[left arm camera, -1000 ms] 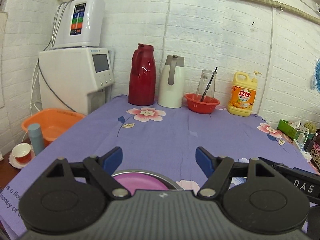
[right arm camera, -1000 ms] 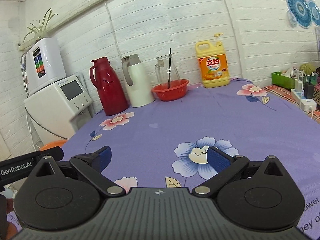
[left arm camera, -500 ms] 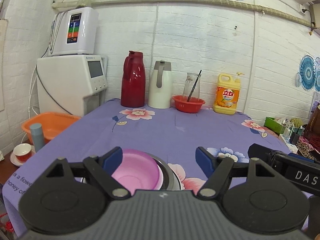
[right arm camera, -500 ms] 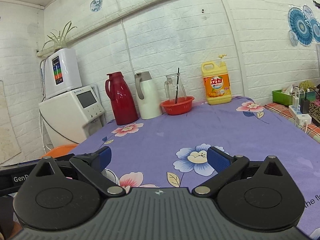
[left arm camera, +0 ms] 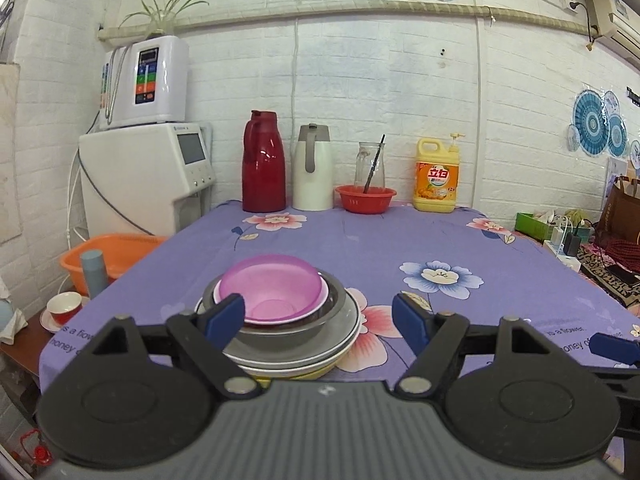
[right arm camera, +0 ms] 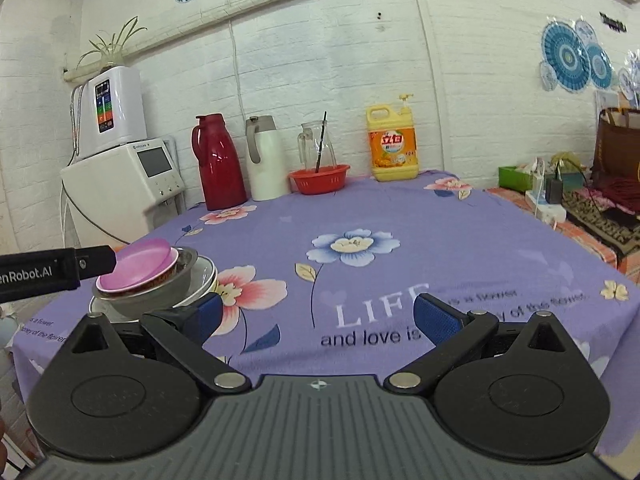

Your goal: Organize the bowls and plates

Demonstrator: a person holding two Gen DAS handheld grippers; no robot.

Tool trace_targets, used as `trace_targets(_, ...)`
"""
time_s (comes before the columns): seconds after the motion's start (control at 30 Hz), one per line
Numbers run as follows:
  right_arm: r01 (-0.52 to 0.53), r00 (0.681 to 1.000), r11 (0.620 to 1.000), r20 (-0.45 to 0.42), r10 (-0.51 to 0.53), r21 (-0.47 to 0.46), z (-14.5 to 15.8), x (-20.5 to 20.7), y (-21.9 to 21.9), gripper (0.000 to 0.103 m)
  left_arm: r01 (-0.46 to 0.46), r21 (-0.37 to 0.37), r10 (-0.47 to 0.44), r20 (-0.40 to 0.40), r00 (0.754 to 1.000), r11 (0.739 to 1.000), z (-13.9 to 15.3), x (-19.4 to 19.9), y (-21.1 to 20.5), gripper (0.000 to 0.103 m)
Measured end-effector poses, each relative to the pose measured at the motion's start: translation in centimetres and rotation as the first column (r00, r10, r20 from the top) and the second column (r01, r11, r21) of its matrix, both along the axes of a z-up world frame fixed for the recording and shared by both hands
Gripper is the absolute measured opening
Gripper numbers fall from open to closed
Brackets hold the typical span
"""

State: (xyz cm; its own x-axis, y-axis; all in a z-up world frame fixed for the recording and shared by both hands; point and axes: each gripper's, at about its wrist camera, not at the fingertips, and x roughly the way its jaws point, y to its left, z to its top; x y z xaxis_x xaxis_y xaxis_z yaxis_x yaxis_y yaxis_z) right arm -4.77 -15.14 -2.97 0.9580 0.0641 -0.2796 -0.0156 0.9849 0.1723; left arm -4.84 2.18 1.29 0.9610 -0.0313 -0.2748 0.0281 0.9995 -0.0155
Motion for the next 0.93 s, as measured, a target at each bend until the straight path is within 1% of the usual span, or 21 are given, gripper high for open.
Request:
trace_targets(0.03,-0.006,1.0,1.0,-0.015,0.007,0.025,-0.2,0.2,-0.2,0.103,-0.004,0.004,0.004,-0.002,1.0,1.0,-0.1,0.1,-0.1,0.075)
trace_targets(0.1,-0.025,0.999,0.999,-0.028,0.027,0.04,-0.4,0.3,-0.3,0.103,0.0,0.018,0.0,-0.007,1.0,1.0,-0.2,0.1,-0.5,0.075)
trace_targets(0.33,-0.033,0.999,0.999,-0.022,0.034,0.038,-0.8,-0.7,-0.3,0.103,0.02,0.074,-0.019,-0.015,1.0,0.997,-0.9,-0.2,-1.8,0.075)
trace_targets(0.53,-0.04,0.999,0.998,-0.03,0.041,0.05,-1.2,-0.8,-0.4,0.103,0.04,0.061,-0.038,-0.034,0.999,0.997,-1.4,0.0,-1.9,0.075)
trace_targets(0.67,-0.052,0.998,0.996,-0.041,0.055,0.065,-1.3,-0.7,-0.3,0.103,0.034,0.061,-0.032,-0.036,0.999,0.998,-1.6,0.1,-1.9,0.075)
trace_targets(0.93,-0.056,0.997,0.997,-0.043,0.059,0.062,-1.4,-0.7,-0.2,0.103,0.013,0.059,-0.012,-0.027,1.0,0.998,-1.9,0.0,-1.8,0.075)
